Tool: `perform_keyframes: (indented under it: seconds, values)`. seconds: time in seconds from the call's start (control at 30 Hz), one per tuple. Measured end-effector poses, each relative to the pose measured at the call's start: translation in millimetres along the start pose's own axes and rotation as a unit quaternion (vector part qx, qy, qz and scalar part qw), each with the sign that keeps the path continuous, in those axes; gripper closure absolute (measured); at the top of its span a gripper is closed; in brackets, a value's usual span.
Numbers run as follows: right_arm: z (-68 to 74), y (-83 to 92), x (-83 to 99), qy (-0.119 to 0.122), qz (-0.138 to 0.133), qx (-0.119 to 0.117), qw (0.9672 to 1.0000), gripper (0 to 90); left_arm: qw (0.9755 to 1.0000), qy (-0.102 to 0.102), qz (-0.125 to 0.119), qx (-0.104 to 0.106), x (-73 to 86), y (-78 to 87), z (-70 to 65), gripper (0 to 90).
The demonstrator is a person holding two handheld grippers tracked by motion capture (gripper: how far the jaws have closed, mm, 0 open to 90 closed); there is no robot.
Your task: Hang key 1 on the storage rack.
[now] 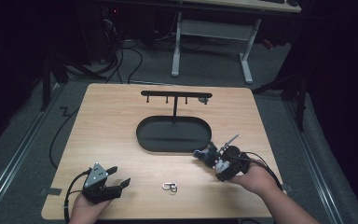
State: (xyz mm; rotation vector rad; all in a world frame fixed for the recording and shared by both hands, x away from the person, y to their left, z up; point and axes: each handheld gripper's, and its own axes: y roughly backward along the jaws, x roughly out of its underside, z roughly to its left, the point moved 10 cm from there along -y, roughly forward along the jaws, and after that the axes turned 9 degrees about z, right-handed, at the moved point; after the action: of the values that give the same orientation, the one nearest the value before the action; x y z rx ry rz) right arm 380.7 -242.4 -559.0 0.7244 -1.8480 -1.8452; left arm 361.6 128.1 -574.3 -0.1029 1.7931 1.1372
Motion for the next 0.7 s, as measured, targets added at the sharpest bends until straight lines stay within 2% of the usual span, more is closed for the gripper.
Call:
perform_keyframes:
  seconds: [0.1, 0.23, 0.5, 0.7]
  values:
    - [-5.1, -0.7, -5.8, -0.002, 0.003, 0.005, 1.0000, 20.5, 1.0000, -0.002, 0.000, -0.001, 0.1, 0.6, -0.4, 30.0]
    - [-7.9, -2.9, -13.3, -0.002, 0.003, 0.000, 1.0000, 21.0, 1.0000, -0.004, -0.001, -0.003, -0.1, 0.7, -0.5, 29.9]
    - [-6.3, -11.0, -20.3, 0.001, 0.017, -0.003, 0.9998, 21.7, 1.0000, -0.007, 0.001, -0.002, 0.3, 0.6, -1.1, 29.8]
    - [-6.3, -18.1, -22.9, 0.004, 0.027, -0.004, 0.9996, 26.2, 1.0000, -0.006, 0.002, -0.004, 1.0, -0.3, -0.5, 29.8]
